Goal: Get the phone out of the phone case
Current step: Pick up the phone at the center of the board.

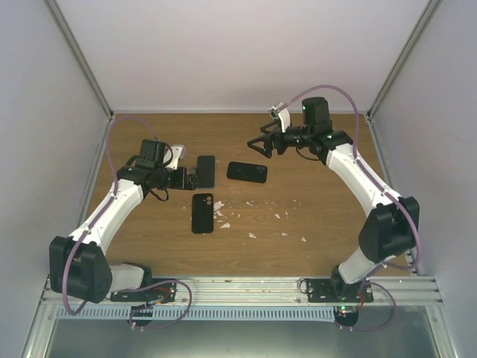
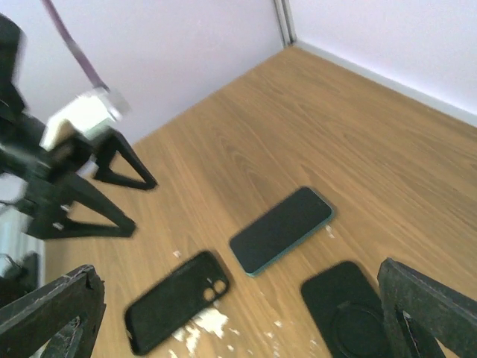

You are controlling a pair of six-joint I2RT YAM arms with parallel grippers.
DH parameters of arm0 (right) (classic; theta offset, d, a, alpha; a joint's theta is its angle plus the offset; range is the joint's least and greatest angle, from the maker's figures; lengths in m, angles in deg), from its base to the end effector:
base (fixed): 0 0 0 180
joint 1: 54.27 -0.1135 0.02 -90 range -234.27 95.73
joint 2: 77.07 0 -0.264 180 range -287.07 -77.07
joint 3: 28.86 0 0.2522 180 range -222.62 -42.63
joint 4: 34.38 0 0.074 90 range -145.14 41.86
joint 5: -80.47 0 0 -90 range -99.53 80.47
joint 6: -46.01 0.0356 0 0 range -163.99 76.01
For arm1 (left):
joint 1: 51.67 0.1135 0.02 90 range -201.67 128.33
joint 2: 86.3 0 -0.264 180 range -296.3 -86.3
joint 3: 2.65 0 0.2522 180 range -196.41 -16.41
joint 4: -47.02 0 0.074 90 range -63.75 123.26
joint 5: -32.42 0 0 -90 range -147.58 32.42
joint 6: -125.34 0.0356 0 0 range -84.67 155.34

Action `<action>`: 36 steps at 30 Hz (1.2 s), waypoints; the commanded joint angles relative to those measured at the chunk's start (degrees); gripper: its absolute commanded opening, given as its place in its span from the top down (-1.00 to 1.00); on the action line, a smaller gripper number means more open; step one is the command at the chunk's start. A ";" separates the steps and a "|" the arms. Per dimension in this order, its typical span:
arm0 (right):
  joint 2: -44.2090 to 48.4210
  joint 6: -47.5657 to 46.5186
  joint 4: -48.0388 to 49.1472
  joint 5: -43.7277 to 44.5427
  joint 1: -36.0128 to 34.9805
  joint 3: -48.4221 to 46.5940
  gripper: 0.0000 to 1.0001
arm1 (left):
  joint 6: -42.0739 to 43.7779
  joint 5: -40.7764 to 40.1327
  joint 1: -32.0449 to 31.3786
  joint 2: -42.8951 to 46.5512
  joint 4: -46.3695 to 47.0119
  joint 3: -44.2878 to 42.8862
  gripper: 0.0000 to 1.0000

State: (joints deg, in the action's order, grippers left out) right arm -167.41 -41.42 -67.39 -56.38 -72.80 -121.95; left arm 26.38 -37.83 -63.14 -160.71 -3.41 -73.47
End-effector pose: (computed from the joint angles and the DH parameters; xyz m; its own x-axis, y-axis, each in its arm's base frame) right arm 0.3316 0.1385 0.3400 -0.5139 -0.1399 -0.8464 -0.7926 0.4549 0.4060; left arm 0.2563 -0.0643 0.2650 -0.8428 0.0214 -0.5377 0.2535 0.8972 -0.3616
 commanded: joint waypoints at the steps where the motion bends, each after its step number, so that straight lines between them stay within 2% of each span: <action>1: -6.28 -15.30 -15.78 4.39 0.16 -7.37 -0.99 | 0.86 2.16 0.44 2.37 4.31 -1.64 -0.98; 9: -17.64 -28.54 -25.68 10.10 -0.26 -16.16 -0.99 | 2.05 4.05 0.41 3.90 4.75 -1.34 -0.98; 16: -26.11 -37.09 -28.11 13.34 -0.50 -19.12 -0.99 | 3.06 7.01 0.54 4.76 5.03 -0.44 -0.98; 28: -35.01 -40.91 -25.10 17.90 -1.34 -21.18 -0.99 | 3.15 9.33 1.04 5.12 5.01 0.09 -0.98; 36: -39.79 -43.10 -26.42 20.16 -2.89 -23.77 -0.99 | 2.98 10.13 1.29 4.88 5.00 0.27 -0.98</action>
State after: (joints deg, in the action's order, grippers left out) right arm -205.07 -82.23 -93.57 -37.78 -74.52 -143.59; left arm 28.90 -29.02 -62.37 -156.95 -0.74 -73.84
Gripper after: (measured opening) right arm 0.995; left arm 0.990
